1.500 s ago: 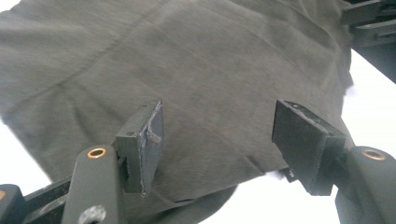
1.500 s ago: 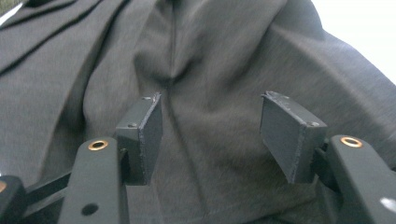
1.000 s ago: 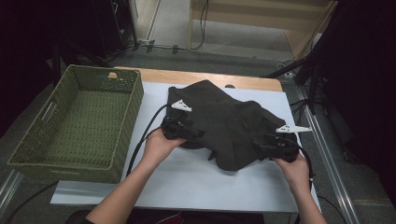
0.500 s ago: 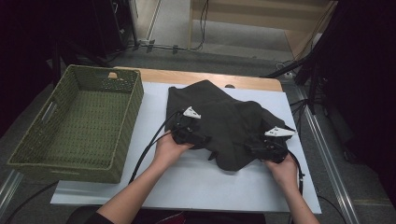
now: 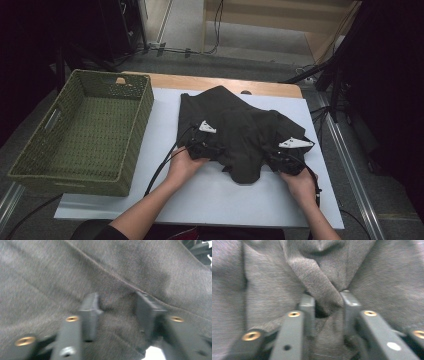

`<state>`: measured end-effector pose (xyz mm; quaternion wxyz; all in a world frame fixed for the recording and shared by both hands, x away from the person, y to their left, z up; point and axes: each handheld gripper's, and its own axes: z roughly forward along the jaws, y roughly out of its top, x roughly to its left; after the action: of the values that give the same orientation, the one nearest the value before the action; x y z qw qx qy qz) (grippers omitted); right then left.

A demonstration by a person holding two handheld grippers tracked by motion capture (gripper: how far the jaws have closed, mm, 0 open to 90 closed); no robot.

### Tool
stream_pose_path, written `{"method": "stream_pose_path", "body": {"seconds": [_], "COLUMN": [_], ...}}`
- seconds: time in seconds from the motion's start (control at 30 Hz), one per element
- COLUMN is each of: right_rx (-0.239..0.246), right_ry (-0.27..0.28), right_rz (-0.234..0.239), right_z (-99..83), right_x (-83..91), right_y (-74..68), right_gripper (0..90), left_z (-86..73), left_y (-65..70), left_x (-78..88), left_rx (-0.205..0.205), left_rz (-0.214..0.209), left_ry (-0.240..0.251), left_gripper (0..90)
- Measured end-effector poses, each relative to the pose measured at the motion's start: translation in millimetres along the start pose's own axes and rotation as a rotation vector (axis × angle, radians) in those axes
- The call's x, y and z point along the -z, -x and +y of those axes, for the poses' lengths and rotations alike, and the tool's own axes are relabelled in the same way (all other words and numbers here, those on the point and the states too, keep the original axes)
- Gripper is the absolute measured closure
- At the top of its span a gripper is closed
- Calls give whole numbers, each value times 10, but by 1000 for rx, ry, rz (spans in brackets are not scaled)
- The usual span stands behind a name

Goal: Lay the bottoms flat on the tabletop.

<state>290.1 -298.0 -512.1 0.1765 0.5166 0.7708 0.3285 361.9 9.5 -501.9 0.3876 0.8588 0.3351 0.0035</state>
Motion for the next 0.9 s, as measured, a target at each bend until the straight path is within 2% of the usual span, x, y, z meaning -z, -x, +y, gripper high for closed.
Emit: {"method": "stream_pose_path", "body": {"seconds": [0.1,0.17,0.2,0.3,0.37,0.53,0.6,0.63,0.73,0.8,0.9], "right_rx": [-29,-54,-40,-20,-18,15,24,34,56,83,108], "right_ry": [-33,-47,-59,-68,-61,-58,-59,-62,-66,-71,-74], "right_rz": [54,142,168,210,241,275,297,300,309,319,319], "right_z": [40,52,56,62,60,42,38,34,24,27,38], "right_x": [80,127,156,244,302,421,450,460,470,459,426], "right_y": [-11,-44,-94,-221,-288,-500,-596,-641,-767,-855,-956], "right_gripper": [795,802,804,806,807,809,809,809,809,809,809], "left_z": [-6,2,6,35,54,109,116,123,169,195,232], "left_y": [-10,-4,-8,-31,-42,-55,-59,-63,-50,-23,46], "left_x": [11,31,44,127,196,406,481,517,592,614,612], "left_rx": [17,15,21,41,55,66,69,75,79,66,36], "left_rz": [-21,-24,-32,-52,-64,-70,-75,-89,-92,-83,-73], "left_ry": [-15,-40,-57,-86,-86,-59,-39,-25,-1,9,4], "left_gripper": [760,835,865,889,891,891,853,816,718,638,578]}}
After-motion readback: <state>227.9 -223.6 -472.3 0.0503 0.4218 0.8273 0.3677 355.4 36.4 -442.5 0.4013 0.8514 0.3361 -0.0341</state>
